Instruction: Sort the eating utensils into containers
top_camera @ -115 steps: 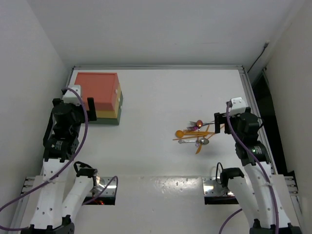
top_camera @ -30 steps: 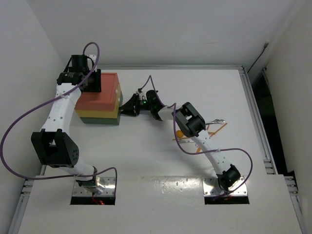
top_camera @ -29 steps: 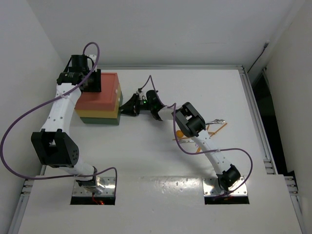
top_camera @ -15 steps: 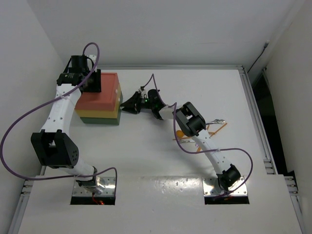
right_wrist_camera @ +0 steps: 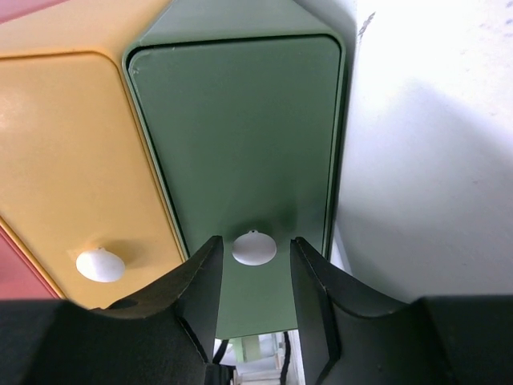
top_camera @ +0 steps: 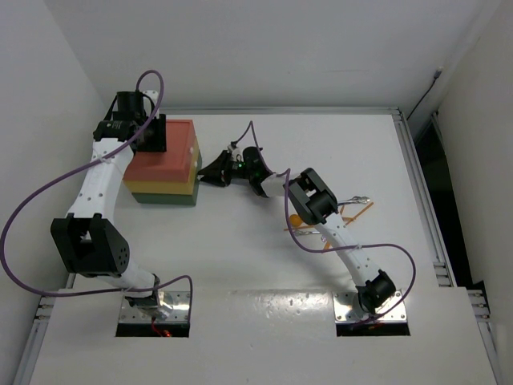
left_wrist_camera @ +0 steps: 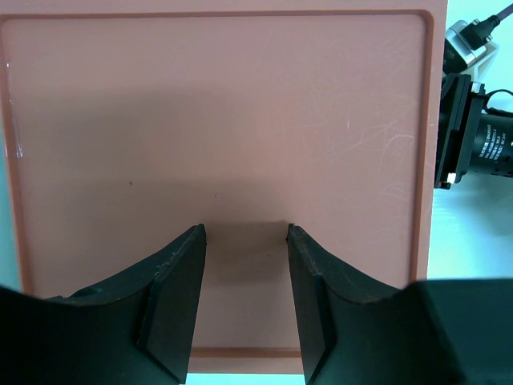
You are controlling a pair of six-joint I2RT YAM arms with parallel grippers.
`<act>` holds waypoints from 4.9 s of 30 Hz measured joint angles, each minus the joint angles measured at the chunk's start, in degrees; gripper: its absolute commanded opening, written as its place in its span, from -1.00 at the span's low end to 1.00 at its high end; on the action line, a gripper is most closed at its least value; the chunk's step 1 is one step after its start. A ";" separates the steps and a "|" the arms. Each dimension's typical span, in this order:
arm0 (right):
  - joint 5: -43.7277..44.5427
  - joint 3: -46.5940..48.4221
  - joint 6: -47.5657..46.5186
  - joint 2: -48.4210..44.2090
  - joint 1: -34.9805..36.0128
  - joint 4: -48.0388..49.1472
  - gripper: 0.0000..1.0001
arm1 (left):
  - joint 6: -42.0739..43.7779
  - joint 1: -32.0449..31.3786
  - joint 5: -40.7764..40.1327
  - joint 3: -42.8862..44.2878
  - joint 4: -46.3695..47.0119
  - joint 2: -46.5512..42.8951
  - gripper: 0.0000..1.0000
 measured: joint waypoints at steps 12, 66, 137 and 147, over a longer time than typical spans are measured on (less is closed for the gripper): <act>-0.11 0.00 -0.02 0.00 0.52 0.04 -0.22 | 0.00 0.00 0.20 -0.44 0.90 -0.07 0.03; 1.66 -19.04 -28.41 -18.97 -5.73 -24.22 -0.25 | -0.11 1.05 0.94 -3.93 7.23 -0.96 0.06; 45.59 18.21 -46.95 -16.83 10.99 -73.61 0.01 | -8.20 -0.94 -10.47 -14.73 21.77 -3.98 -0.04; 48.98 18.40 -47.78 -15.85 11.08 -72.00 -0.47 | -8.20 -0.94 -10.78 -15.47 23.12 -4.02 -0.04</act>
